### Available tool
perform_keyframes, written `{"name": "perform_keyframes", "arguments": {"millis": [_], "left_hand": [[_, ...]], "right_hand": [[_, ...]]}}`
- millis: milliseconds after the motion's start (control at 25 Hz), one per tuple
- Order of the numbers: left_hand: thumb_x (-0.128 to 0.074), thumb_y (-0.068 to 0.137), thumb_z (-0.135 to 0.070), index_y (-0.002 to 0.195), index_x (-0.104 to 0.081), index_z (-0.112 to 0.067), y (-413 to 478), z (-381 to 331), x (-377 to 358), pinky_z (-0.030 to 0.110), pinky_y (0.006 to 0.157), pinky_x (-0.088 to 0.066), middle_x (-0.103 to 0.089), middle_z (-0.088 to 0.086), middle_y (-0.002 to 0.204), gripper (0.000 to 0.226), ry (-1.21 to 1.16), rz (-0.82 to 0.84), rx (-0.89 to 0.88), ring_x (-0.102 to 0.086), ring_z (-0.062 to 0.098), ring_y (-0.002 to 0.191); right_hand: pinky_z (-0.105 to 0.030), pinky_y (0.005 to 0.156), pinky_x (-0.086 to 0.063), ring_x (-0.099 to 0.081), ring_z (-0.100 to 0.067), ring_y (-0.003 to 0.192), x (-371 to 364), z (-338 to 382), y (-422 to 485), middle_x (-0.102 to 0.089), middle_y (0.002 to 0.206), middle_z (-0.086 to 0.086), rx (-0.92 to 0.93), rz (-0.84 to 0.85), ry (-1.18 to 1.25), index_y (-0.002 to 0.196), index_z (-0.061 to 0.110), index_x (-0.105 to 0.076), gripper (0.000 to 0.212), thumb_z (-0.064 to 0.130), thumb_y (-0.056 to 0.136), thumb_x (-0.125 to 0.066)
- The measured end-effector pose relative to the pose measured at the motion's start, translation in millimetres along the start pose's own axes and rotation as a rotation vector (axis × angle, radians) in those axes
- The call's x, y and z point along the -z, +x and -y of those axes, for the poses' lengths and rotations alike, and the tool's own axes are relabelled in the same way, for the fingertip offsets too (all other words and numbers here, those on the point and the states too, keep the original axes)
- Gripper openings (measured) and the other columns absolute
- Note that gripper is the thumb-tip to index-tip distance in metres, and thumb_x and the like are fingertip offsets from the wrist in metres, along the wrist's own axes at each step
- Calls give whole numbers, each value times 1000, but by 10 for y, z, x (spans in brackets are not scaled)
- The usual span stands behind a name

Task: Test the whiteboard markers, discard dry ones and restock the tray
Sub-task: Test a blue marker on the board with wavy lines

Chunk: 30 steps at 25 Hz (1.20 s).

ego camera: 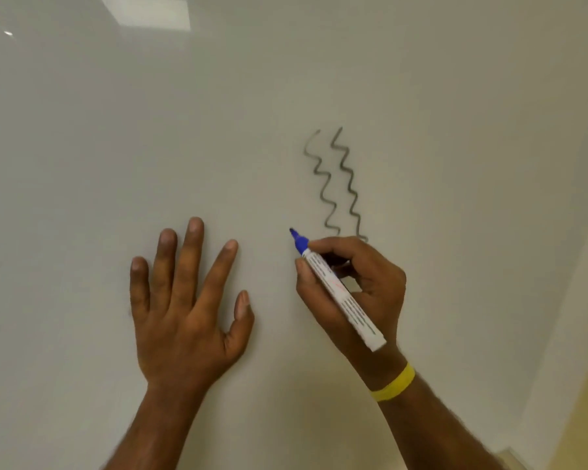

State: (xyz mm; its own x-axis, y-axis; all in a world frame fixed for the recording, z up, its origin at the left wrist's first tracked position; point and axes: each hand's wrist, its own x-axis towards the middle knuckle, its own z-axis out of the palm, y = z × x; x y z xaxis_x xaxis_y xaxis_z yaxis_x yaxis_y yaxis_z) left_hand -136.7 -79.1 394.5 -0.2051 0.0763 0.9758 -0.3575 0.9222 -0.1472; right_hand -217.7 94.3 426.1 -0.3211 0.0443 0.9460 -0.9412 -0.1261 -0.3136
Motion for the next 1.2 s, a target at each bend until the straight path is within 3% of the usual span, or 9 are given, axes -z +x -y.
{"name": "perform_keyframes", "arguments": {"millis": [240, 680, 880, 1040, 1200], "left_hand": [[-47, 90, -43, 144, -46, -19, -9, -9, -15, 52, 120, -16, -29, 12, 158, 59, 14, -14, -7, -22, 32, 148], [-50, 88, -41, 143, -47, -21, -25, -23, -38, 54, 118, -20, -33, 11, 157, 58, -8, -26, 7, -26, 31, 147], [-51, 88, -41, 143, -48, -20, -44, -10, -39, 54, 118, -20, -34, 12, 156, 58, -12, -29, 11, -27, 32, 147], [-49, 89, -41, 142, -49, -20, -45, -11, -36, 54, 118, -20, -34, 12, 156, 57, -12, -31, 13, -26, 31, 147], [-48, 90, -41, 142, -49, -19, -54, -11, -38, 54, 118, -20, -34, 12, 156, 56, -12, -35, 17, -26, 31, 147]], "right_hand": [[-36, 58, -52, -63, -16, 67, -193, 37, 625, -69, 79, -3, 65, -132, 23, 88, 3, -71, 10, 4, 80, -75], [-39, 57, -51, -61, -18, 63, -112, -50, 303, -67, 75, 0, -6, -33, -19, 87, 9, -71, 10, 6, 78, -76], [-32, 57, -51, -60, -16, 62, -19, -97, 98, -67, 75, 2, -26, -8, -47, 86, 10, -72, 10, 8, 77, -76], [-26, 57, -51, -61, -16, 62, 54, -162, -159, -66, 74, 6, -145, -44, 9, 86, 17, -71, 16, 7, 75, -76], [-21, 56, -49, -59, -12, 60, 132, -205, -442, -65, 72, 10, -181, -39, -36, 85, 24, -69, 12, 17, 76, -74]]}}
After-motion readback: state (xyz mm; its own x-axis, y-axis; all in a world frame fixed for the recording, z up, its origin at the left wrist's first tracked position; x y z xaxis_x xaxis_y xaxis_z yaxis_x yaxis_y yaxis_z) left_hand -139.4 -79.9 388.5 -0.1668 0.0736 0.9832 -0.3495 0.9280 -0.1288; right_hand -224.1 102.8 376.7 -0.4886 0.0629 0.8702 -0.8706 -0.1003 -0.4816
